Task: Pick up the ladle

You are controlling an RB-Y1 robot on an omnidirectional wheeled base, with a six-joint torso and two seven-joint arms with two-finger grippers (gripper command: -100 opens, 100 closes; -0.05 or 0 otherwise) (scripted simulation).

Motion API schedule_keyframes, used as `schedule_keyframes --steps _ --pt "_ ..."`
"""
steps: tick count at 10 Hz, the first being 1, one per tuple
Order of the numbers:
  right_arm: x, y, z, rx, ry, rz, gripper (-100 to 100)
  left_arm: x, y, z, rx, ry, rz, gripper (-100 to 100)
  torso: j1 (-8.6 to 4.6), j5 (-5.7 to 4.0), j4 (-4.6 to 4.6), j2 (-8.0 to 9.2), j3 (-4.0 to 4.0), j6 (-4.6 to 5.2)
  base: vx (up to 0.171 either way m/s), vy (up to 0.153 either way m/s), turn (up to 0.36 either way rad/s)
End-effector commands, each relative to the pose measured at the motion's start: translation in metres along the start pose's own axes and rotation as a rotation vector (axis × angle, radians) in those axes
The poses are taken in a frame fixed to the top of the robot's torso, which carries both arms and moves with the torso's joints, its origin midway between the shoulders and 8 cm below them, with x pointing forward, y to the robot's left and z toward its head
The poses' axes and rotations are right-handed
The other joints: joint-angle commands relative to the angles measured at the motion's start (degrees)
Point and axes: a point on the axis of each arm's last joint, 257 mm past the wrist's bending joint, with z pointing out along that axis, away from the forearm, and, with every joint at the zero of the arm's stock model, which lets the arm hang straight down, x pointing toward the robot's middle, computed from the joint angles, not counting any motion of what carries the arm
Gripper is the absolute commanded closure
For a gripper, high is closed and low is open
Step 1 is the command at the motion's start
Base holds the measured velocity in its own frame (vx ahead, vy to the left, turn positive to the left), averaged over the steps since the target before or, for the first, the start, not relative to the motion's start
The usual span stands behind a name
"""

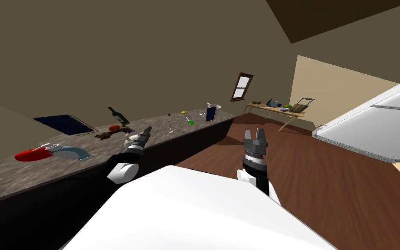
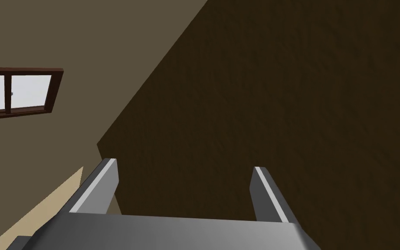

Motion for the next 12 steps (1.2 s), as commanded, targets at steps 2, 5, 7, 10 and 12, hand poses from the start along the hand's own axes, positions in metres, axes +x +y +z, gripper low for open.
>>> schedule_keyframes --steps 2,5,7,10,12 --pt "0.0 0.0 0.0 0.0 0.0 0.0 0 0.0 0.039 -0.01 -0.117 0.045 0.032 -100 -0.01 0.0 -0.01 -0.02 -0.01 0.06 0.008 -0.011 -0.261" --pt "0.0 0.0 0.0 0.0 0.0 0.0 0 -0.006 0.067 -0.02 -0.201 0.073 0.057 -100 0.01 0.0 -0.01 -0.03 -0.02 0.07 0.009 -0.004 -0.18" --pt "0.0 0.0 0.0 0.0 0.0 0.0 0 -0.015 0.091 -0.031 -0.269 0.091 0.081 -100 0.05 0.01 0.0 -0.02 -0.01 -0.02 0.011 -0.002 -0.161" --pt "0.0 0.0 0.0 0.0 0.0 0.0 0 -0.019 0.119 -0.046 -0.362 0.132 0.1 -100 0.05 0.01 -0.01 -0.04 -0.02 -0.03 0.016 0.001 -0.162" --pt "0.0 0.0 0.0 0.0 0.0 0.0 0 -0.014 0.126 -0.049 -0.39 0.156 0.097 -100 0.07 0.02 -0.01 -0.08 -0.04 -0.01 0.017 0.008 -0.101"
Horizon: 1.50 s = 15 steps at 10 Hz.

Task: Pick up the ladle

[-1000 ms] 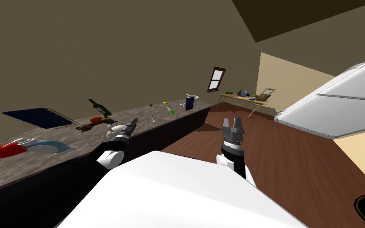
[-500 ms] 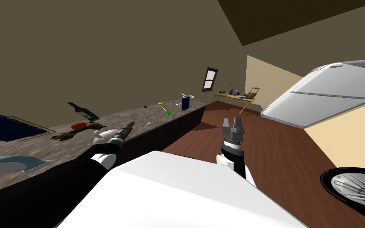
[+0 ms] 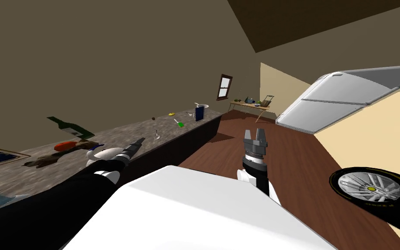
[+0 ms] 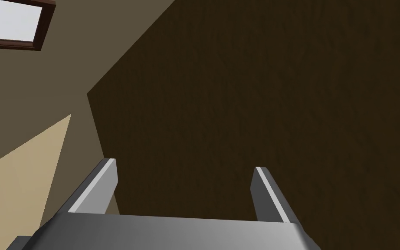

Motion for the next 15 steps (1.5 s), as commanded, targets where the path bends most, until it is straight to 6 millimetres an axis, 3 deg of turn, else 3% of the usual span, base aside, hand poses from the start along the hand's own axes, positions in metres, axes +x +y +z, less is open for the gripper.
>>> schedule_keyframes --steps 1,2,3,6,7,8,9,10,11,13,14,15 --pt "0.0 0.0 0.0 0.0 0.0 0.0 0 -0.002 0.026 -0.006 -0.07 0.025 0.018 -100 0.0 0.0 0.0 0.0 0.0 0.0 0.025 0.005 -0.375" --pt "0.0 0.0 0.0 0.0 0.0 0.0 0 0.003 0.032 -0.007 -0.094 0.048 0.018 -100 0.01 -0.01 -0.01 -0.03 -0.02 0.09 0.024 0.017 -0.197" --pt "0.0 0.0 0.0 0.0 0.0 0.0 0 -0.004 0.055 -0.014 -0.15 0.064 0.033 -100 0.04 0.01 -0.01 -0.04 -0.02 0.01 0.034 0.016 -0.299" --pt "0.0 0.0 0.0 0.0 0.0 0.0 0 0.004 0.063 -0.016 -0.18 0.095 0.032 -100 0.02 0.0 -0.01 -0.04 -0.02 -0.01 0.019 0.011 -0.046" --pt "0.0 0.0 0.0 0.0 0.0 0.0 0 -0.002 0.085 -0.026 -0.24 0.119 0.045 -100 -0.03 -0.01 0.0 0.01 0.0 0.0 0.026 0.007 -0.351" --pt "0.0 0.0 0.0 0.0 0.0 0.0 0 0.003 0.09 -0.028 -0.258 0.138 0.044 -100 0.01 -0.01 -0.01 -0.04 -0.02 0.07 0.028 0.036 -0.214" --pt "0.0 0.0 0.0 0.0 0.0 0.0 0 -0.003 0.111 -0.039 -0.316 0.163 0.055 -100 0.08 0.02 -0.01 -0.06 -0.03 0.01 0.043 0.052 -0.397" --pt "0.0 0.0 0.0 0.0 0.0 0.0 0 0.003 0.117 -0.042 -0.339 0.189 0.053 -100 0.16 0.02 -0.02 -0.09 -0.05 0.06 0.034 0.048 -0.145" --pt "0.0 0.0 0.0 0.0 0.0 0.0 0 -0.005 0.134 -0.053 -0.385 0.205 0.063 -100 0.16 0.04 -0.02 -0.09 -0.05 -0.01 0.046 0.041 -0.3" --pt "0.0 0.0 0.0 0.0 0.0 0.0 0 0.003 0.141 -0.057 -0.414 0.238 0.059 -100 0.13 0.03 -0.02 -0.12 -0.07 -0.01 0.026 0.031 -0.071" --pt "0.0 0.0 0.0 0.0 0.0 0.0 0 -0.005 0.158 -0.069 -0.459 0.256 0.065 -100 0.04 0.02 -0.01 -0.06 -0.04 -0.03 0.043 0.032 -0.284" --pt "0.0 0.0 0.0 0.0 0.0 0.0 0 -0.001 0.161 -0.072 -0.474 0.273 0.063 -100 0.1 0.01 -0.02 -0.12 -0.07 0.05 0.042 0.047 -0.194"
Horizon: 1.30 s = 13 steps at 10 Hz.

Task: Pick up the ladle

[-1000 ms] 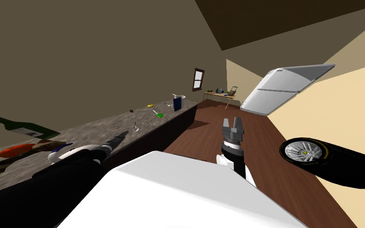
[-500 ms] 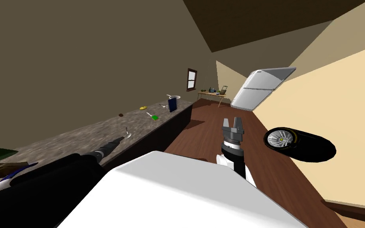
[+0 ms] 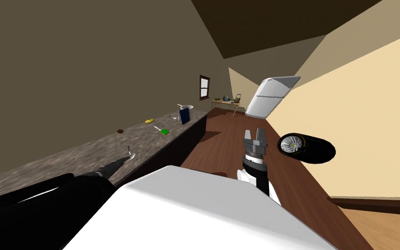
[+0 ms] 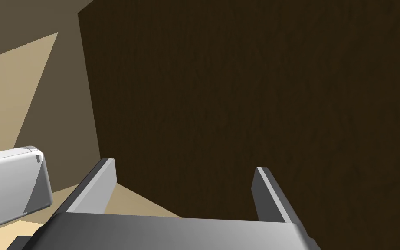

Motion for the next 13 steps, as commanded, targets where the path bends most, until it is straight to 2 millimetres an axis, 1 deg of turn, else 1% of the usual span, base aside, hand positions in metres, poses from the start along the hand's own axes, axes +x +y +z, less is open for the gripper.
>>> schedule_keyframes --steps 1,2,3,4,5,6,7,8,9,10,12,13 --pt "0.0 0.0 0.0 0.0 0.0 0.0 0 0.01 0.009 -0.002 -0.03 0.033 0.0 -100 0.0 0.0 0.0 0.0 0.0 0.0 0.016 0.029 0.001" --pt "0.0 0.0 0.0 0.0 0.0 0.0 0 0.008 0.03 -0.008 -0.078 0.059 0.001 -100 -0.07 -0.01 0.01 0.06 0.04 -0.03 0.029 0.053 -0.301" --pt "0.0 0.0 0.0 0.0 0.0 0.0 0 0.012 0.033 -0.008 -0.091 0.076 0.001 -100 0.03 0.0 0.01 0.05 0.03 0.04 0.035 0.06 -0.198" --pt "0.0 0.0 0.0 0.0 0.0 0.0 0 0.015 0.035 -0.009 -0.098 0.085 0.001 -100 0.05 0.01 0.01 0.02 0.02 -0.01 0.02 0.029 0.017" --pt "0.0 0.0 0.0 0.0 0.0 0.0 0 0.014 0.056 -0.016 -0.145 0.113 0.0 -100 -0.06 0.0 0.01 0.05 0.03 -0.03 0.042 0.046 -0.276" --pt "0.0 0.0 0.0 0.0 0.0 0.0 0 0.018 0.059 -0.017 -0.158 0.132 -0.001 -100 0.01 0.0 0.0 0.0 0.0 0.04 0.04 0.067 -0.184" --pt "0.0 0.0 0.0 0.0 0.0 0.0 0 0.02 0.06 -0.017 -0.163 0.138 -0.001 -100 0.06 0.01 0.0 -0.01 -0.01 -0.01 0.018 0.04 0.016" --pt "0.0 0.0 0.0 0.0 0.0 0.0 0 0.02 0.081 -0.026 -0.212 0.17 -0.005 -100 -0.03 0.0 0.01 0.04 0.02 -0.04 0.041 0.075 -0.252" --pt "0.0 0.0 0.0 0.0 0.0 0.0 0 0.025 0.084 -0.027 -0.226 0.19 -0.006 -100 0.09 0.01 0.0 0.0 0.0 0.03 0.043 0.079 -0.173" --pt "0.0 0.0 0.0 0.0 0.0 0.0 0 0.024 0.103 -0.036 -0.269 0.214 -0.013 -100 0.1 0.03 0.0 -0.03 -0.01 -0.02 0.05 0.104 -0.326" --pt "0.0 0.0 0.0 0.0 0.0 0.0 0 0.031 0.107 -0.039 -0.286 0.24 -0.015 -100 0.18 0.05 -0.01 -0.04 -0.02 -0.04 0.026 0.067 -0.03" --pt "0.0 0.0 0.0 0.0 0.0 0.0 0 0.033 0.126 -0.049 -0.334 0.276 -0.027 -100 -0.04 0.01 0.01 0.02 0.01 -0.05 0.031 0.051 -0.233"
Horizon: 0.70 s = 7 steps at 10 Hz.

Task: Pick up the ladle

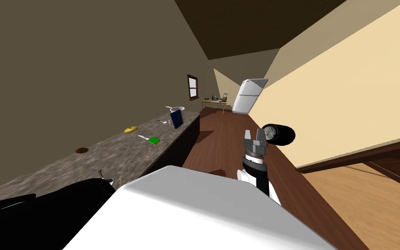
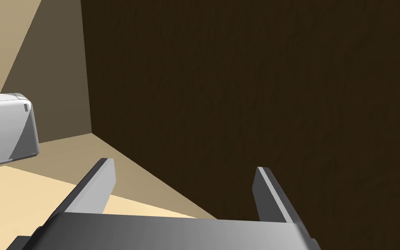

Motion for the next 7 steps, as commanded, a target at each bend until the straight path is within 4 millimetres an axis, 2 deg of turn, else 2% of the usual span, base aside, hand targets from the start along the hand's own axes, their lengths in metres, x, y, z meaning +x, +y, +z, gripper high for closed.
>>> schedule_keyframes --steps 1,2,3,4,5,6,7 --pt "0.0 0.0 0.0 0.0 0.0 0.0 0 0.003 0.013 -0.001 -0.033 0.035 -0.004 -100 0.0 0.0 0.0 0.0 0.0 0.0 0.03 0.077 -0.171" --pt "0.0 0.0 0.0 0.0 0.0 0.0 0 0.007 0.032 -0.004 -0.072 0.068 -0.02 -100 0.07 0.02 0.0 -0.01 -0.01 -0.04 0.058 0.117 -0.241" --pt "0.0 0.0 0.0 0.0 0.0 0.0 0 0.012 0.035 -0.005 -0.083 0.085 -0.02 -100 0.24 0.06 -0.02 -0.09 -0.05 -0.01 0.046 0.115 -0.118" --pt "0.0 0.0 0.0 0.0 0.0 0.0 0 0.016 0.052 -0.008 -0.117 0.115 -0.039 -100 0.23 0.07 -0.02 -0.09 -0.05 -0.04 0.05 0.12 -0.189" --pt "0.0 0.0 0.0 0.0 0.0 0.0 0 0.021 0.054 -0.009 -0.128 0.134 -0.039 -100 0.27 0.06 -0.02 -0.11 -0.06 -0.01 0.046 0.101 -0.11" --pt "0.0 0.0 0.0 0.0 0.0 0.0 0 0.028 0.071 -0.013 -0.162 0.171 -0.059 -100 0.19 0.07 -0.02 -0.11 -0.06 -0.05 0.04 0.134 -0.17" --pt "0.0 0.0 0.0 0.0 0.0 0.0 0 0.031 0.072 -0.014 -0.169 0.182 -0.06 -100 0.31 0.08 -0.02 -0.09 -0.06 -0.02 0.033 0.118 -0.13"
